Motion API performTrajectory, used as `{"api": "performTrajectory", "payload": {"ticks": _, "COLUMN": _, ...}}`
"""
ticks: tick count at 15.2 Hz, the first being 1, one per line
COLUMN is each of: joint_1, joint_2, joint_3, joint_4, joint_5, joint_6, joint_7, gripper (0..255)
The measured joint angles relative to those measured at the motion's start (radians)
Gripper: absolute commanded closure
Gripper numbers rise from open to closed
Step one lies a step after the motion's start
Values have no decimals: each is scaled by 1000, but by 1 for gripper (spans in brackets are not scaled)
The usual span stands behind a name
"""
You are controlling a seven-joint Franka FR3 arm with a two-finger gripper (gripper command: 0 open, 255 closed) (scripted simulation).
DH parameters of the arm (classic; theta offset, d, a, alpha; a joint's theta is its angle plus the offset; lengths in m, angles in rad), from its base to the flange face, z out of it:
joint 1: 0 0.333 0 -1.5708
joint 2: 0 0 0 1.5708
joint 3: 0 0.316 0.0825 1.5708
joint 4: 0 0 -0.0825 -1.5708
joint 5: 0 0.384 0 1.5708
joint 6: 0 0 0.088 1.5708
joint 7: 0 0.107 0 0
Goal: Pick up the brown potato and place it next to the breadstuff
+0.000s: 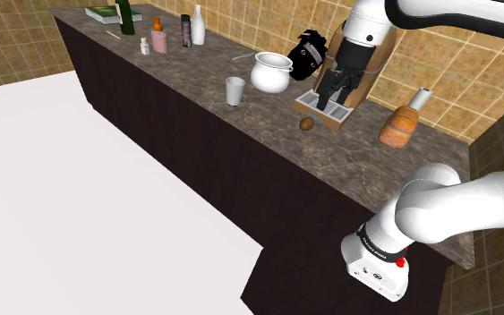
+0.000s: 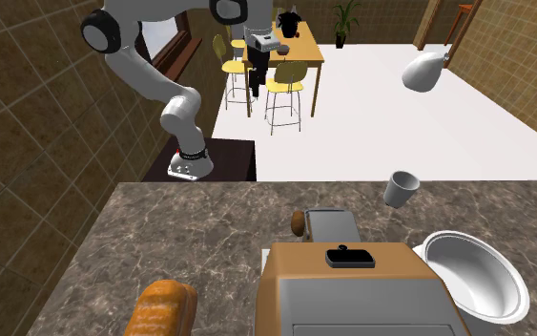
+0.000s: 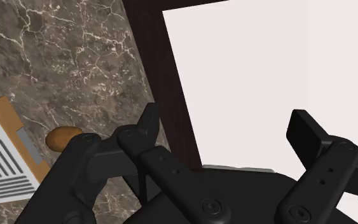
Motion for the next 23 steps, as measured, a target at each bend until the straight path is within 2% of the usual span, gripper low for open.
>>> {"api": "performTrajectory", "payload": {"ticks": 3, "joint_1": -13, "joint_2": 47, "joint_3": -3, "joint_4": 14, "joint_5": -5, "joint_6": 24, "joint_7": 16, "gripper": 0}}
{"api": "performTrajectory", "payload": {"ticks": 11, "joint_1": -89, "joint_2": 320, "joint_3": -30, "joint_4": 95, "joint_5": -33, "joint_6": 154, "joint_7": 127, "gripper": 0}}
{"api": "performTrajectory", "payload": {"ticks": 17, "joint_1": -138, "joint_2": 538, "joint_3": -60, "joint_4": 203, "joint_5": -47, "joint_6": 218, "joint_7": 215, "gripper": 0}}
{"api": "performTrajectory", "payload": {"ticks": 23, "joint_1": -185, "joint_2": 746, "joint_3": -104, "joint_4": 342, "joint_5": -50, "joint_6": 240, "joint_7": 289, "gripper": 0}}
